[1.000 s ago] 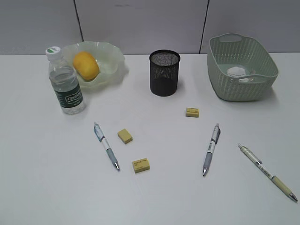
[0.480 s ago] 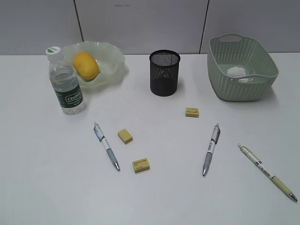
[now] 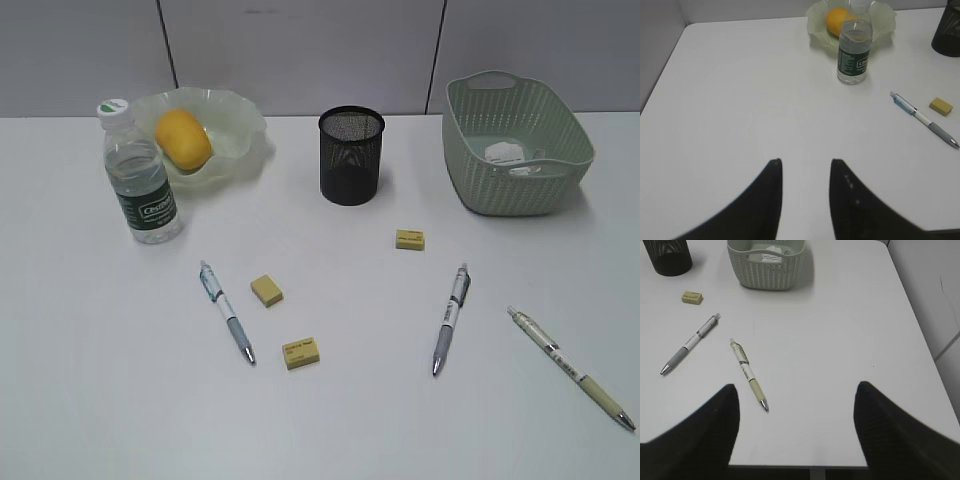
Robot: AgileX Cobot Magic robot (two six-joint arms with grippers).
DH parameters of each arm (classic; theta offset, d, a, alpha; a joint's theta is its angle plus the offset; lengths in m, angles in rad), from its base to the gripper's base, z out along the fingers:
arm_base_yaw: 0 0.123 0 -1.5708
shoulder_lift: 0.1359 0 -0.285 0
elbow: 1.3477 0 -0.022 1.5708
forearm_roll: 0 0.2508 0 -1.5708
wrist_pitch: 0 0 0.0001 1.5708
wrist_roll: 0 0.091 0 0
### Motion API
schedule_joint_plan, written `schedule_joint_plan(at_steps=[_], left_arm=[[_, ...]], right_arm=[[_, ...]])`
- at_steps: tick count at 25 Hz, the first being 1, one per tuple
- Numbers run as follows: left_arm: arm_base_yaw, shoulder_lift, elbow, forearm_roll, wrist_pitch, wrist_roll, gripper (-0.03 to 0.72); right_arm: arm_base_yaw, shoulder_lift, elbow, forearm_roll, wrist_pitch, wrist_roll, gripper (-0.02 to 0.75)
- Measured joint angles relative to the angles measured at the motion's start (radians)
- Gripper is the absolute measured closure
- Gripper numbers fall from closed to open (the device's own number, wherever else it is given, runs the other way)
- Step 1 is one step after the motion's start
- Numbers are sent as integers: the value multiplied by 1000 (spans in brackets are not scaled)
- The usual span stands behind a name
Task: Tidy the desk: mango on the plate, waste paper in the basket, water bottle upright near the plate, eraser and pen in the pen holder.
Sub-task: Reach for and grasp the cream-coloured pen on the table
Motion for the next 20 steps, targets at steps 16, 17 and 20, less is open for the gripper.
schedule_joint_plan(at_steps=[16,17,20], left_arm=[[0,0,0,0,0,0,447],[0,0,0,0,0,0,447],[0,0,0,0,0,0,449]], right_arm=[[7,623,-255,44,75,6,174],[7,666,-279,44,87,6,174],[7,794,-342,51,141,6,174]])
